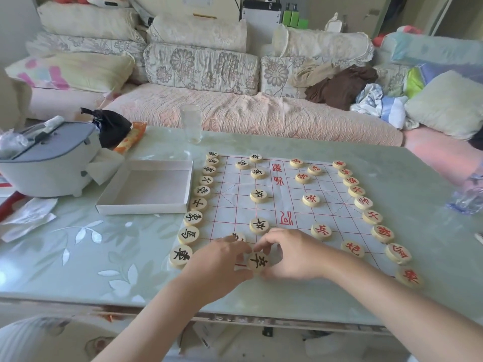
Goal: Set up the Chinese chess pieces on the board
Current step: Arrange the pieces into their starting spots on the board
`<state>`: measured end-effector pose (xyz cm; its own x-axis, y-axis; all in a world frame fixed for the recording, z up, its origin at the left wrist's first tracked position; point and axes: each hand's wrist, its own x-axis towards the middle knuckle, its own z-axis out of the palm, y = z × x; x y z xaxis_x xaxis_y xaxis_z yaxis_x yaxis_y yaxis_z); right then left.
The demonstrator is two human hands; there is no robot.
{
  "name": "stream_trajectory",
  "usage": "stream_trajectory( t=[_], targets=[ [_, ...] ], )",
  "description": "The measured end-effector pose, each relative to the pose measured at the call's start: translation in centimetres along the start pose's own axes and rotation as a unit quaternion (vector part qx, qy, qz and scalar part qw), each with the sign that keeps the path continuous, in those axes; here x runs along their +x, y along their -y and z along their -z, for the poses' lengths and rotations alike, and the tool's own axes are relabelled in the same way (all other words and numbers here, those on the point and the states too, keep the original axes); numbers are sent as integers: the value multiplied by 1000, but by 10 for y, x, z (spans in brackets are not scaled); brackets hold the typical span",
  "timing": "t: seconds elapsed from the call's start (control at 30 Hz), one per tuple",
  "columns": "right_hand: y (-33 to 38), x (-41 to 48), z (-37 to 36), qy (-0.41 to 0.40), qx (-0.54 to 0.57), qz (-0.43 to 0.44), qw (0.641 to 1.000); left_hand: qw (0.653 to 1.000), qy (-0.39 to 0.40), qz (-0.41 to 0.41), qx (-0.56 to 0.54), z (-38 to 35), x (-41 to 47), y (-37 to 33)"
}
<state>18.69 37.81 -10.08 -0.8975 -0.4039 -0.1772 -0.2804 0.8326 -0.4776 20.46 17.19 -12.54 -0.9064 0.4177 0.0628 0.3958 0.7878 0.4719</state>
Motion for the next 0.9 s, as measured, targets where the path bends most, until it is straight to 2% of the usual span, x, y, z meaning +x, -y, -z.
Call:
stream_trajectory(
  t=[0.27, 0.37, 0.43, 0.57, 0.67, 0.8, 0.9],
  targets=[
    [-3, -1, 7, 24, 12, -13, 1000, 1000, 9, -3, 2, 3, 5, -2],
    [-8, 8, 22, -58, 73, -40, 995, 1000, -13, -4, -1, 17, 16, -1],
    [-14, 18, 28, -114, 68, -72, 989, 999, -31, 8, -4, 27, 30, 2],
    [-16, 36, 22, -111, 6, -128, 985, 1000, -12, 15, 11, 35, 60, 9],
    [-10, 47, 16, -111, -22, -124, 986, 1000, 5, 8, 23, 34, 81, 10],
    [-10, 59, 16, -93, -6, -83, 992, 999, 38, 24, -8, 26, 95, 13],
    [-11, 65, 21, -70, 31, -53, 996, 998, 36, 26, -45, 20, 97, 17]
  ],
)
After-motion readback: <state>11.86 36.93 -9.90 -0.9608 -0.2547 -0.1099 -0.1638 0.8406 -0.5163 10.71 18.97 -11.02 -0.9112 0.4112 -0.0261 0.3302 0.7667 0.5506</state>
